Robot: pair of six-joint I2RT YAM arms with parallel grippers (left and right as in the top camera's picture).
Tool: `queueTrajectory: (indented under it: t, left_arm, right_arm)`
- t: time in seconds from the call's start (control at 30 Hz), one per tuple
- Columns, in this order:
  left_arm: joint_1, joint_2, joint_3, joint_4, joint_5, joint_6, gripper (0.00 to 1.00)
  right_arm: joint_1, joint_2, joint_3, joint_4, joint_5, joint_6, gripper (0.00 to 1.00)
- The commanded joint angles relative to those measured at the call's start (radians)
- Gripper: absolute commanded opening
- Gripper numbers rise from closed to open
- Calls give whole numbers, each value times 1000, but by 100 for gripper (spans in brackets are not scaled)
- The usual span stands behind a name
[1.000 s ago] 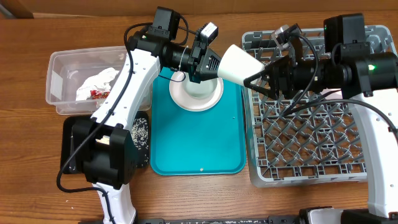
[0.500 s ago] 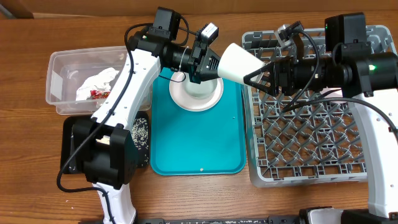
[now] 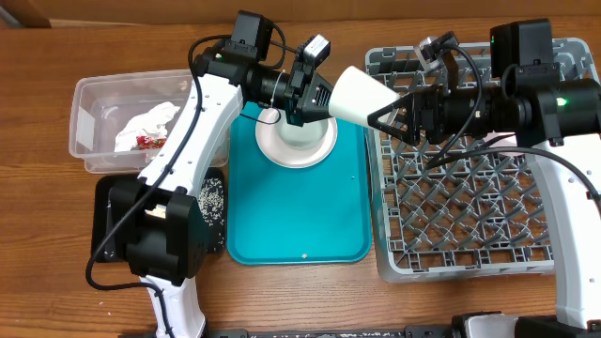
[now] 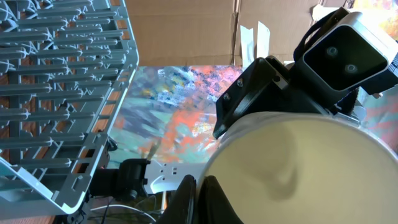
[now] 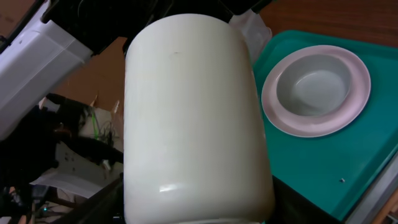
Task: Sort waste into correct bins and load items into the dishwasher
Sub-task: 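Grasp the white cup with the right gripper and release the left gripper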
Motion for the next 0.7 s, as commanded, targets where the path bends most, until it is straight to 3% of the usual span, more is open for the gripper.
queueTrajectory:
  t: [0.0,0.1,0.27,0.6,0.67]
  left_arm:
    - [-23,-44,36,8,19,19,4]
    - [-20,-61,45,10,18,18,4]
    - [-21,-92,51,53,18,-11,4]
    - [-21,-101,51,154,18,-86,4]
    - [-21,-101,51,155,18,-86,4]
  right_arm:
    - [5,-6,-2,20,-37,23,70]
    - [5,-6,-2,29,-24,20,76]
    - [5,-6,-2,48,-22,21,78]
    - [5,-6,-2,17,-22,20,76]
    - [5,-6,-2,21,-22,20,72]
